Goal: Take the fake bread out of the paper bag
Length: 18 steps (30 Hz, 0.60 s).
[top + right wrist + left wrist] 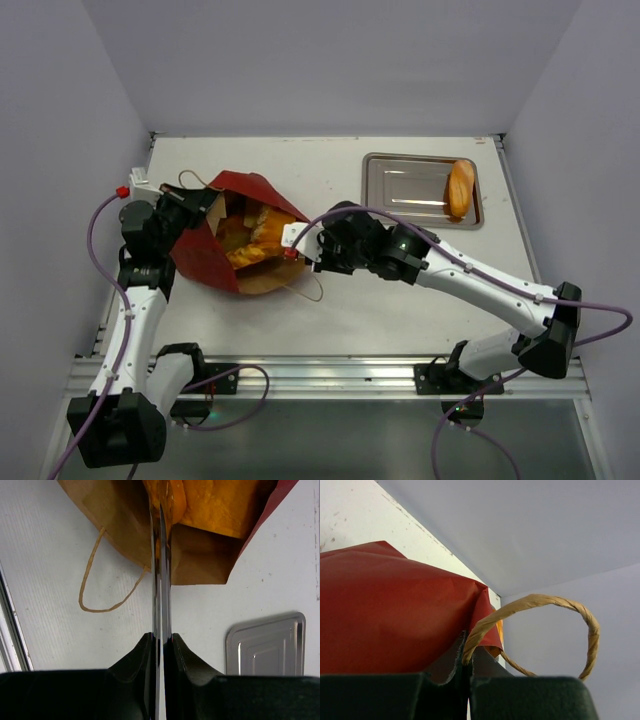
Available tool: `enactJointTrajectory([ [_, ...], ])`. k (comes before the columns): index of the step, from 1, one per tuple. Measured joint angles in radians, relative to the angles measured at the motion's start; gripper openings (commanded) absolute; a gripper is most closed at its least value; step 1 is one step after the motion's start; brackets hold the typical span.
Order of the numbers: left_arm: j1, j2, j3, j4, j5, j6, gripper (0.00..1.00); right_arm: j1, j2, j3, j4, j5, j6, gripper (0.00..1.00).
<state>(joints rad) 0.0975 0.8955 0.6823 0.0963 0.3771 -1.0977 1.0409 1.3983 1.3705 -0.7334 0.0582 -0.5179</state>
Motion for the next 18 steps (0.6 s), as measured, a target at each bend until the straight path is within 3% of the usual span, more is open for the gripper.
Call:
enactJointTrajectory([
  [18,0.0,0.006,0.03,-0.001,-0.084,-0.053,0.0,-0.062,-0.056,0.062,-0.023,-0.081,0.029,0.0],
])
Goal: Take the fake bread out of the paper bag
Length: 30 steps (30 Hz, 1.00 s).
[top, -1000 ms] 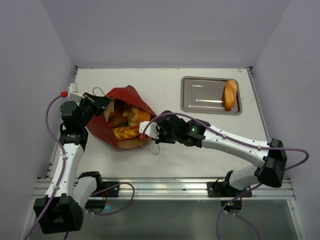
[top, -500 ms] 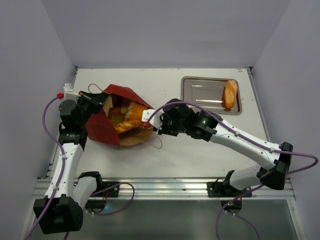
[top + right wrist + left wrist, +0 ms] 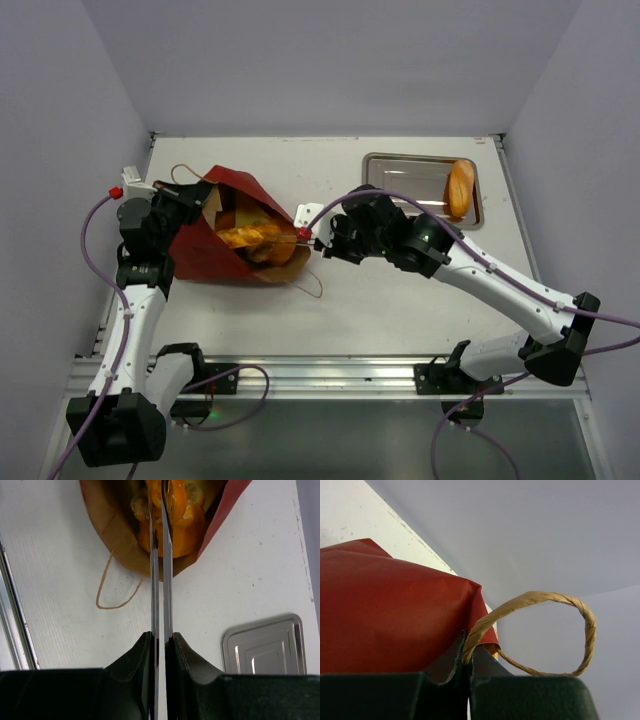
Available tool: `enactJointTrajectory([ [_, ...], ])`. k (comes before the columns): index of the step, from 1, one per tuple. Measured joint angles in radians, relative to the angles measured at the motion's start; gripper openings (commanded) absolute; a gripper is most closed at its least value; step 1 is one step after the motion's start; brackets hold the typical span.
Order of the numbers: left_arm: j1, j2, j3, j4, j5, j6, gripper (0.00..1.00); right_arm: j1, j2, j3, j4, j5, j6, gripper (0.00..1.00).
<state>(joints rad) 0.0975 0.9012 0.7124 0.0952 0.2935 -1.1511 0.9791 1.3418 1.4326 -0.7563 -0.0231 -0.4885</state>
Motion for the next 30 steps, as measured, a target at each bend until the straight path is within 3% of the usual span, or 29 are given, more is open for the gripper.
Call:
enactJointTrajectory([
  [8,0.001,0.009,0.005,-0.002,-0.01,0.0,0.0,-0.089,-0.037,0.002,0.0,-0.05,0.009,0.0],
  [30,0.008,0.105,0.123,-0.055,-0.08,0.064,0.0,-0.255,-0.378,-0.154,-0.091,-0.099,-0.003,0.0],
])
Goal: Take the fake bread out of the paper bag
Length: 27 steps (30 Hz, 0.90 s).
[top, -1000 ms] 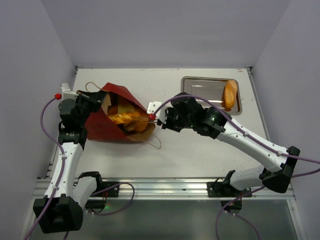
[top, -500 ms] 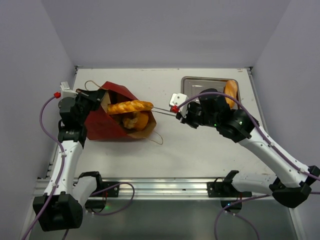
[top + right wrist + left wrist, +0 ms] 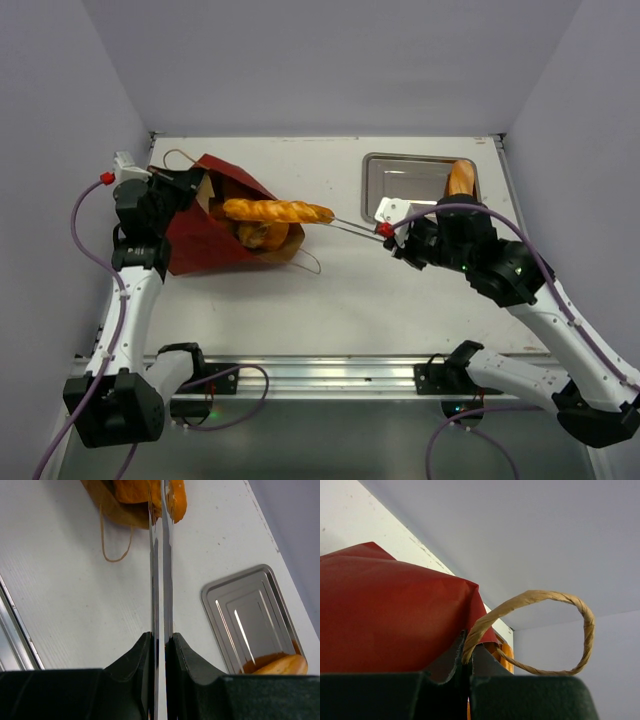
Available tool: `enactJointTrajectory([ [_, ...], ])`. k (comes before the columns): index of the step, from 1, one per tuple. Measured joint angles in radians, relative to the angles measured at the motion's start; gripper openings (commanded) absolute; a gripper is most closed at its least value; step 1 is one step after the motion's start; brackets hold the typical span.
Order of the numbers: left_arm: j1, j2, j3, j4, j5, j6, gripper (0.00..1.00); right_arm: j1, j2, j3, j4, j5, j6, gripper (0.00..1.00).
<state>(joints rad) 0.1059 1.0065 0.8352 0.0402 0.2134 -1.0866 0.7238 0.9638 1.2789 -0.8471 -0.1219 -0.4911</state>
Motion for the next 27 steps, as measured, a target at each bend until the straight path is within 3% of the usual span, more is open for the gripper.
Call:
enactJointTrajectory([
  [11,0.01,0.004,0.019,-0.024,-0.01,0.035,0.0,-0.074,-0.087,-0.053,-0.023,0.031,0.011,0.0],
  [20,0.011,-0.014,0.002,-0.032,0.004,0.06,0.0,-0.148,-0.084,0.003,-0.01,0.087,0.069,0.0],
  [27,0.011,-0.061,-0.058,-0.02,0.045,0.076,0.0,-0.279,-0.048,-0.051,0.072,0.166,0.118,0.0],
])
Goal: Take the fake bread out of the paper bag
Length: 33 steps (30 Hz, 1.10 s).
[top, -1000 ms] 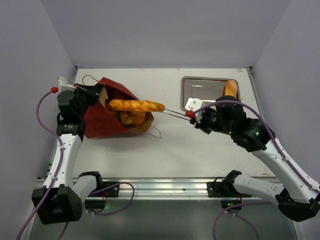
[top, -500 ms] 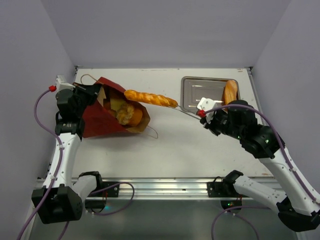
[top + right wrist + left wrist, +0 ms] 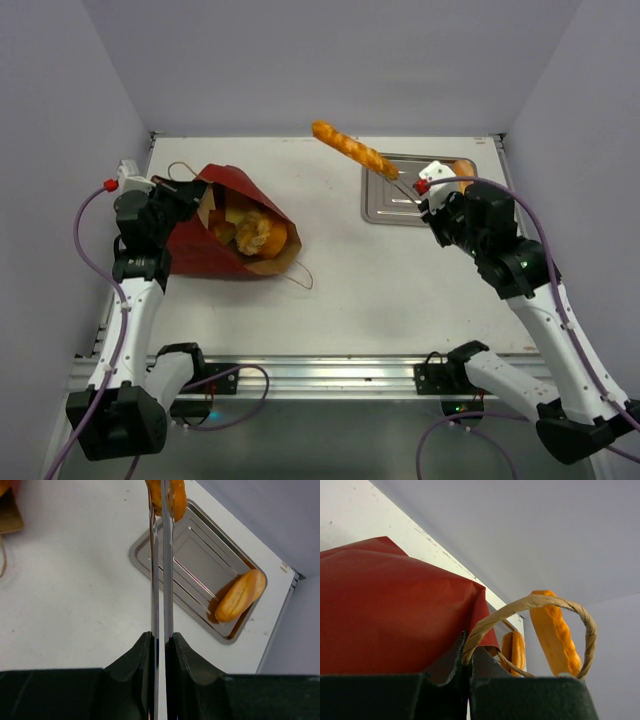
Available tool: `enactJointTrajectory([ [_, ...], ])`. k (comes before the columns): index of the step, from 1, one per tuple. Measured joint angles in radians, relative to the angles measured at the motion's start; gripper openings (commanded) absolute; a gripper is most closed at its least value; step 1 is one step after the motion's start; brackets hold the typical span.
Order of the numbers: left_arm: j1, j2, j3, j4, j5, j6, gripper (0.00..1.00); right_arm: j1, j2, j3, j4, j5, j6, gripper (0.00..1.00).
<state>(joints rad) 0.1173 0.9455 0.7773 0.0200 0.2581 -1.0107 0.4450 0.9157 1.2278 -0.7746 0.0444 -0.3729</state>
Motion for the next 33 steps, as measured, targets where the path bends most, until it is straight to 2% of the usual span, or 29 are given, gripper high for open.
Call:
enactJointTrajectory([
  [8,0.0,-0.037,-0.05,0.03,0.045,0.026,0.0,-0.311,0.15,-0.15,0.123,0.002,0.047,0.0],
  [11,0.0,-0.043,-0.071,0.052,0.064,0.027,0.0,-0.377,0.192,-0.195,0.165,0.007,0.052,0.0],
  [24,0.0,-0.062,-0.134,0.122,0.108,0.028,0.0,-0.402,0.236,-0.365,0.397,0.123,0.055,0.0],
  [33,0.0,-0.071,-0.15,0.134,0.114,0.028,0.0,-0.402,0.248,-0.434,0.475,0.147,0.042,0.0],
])
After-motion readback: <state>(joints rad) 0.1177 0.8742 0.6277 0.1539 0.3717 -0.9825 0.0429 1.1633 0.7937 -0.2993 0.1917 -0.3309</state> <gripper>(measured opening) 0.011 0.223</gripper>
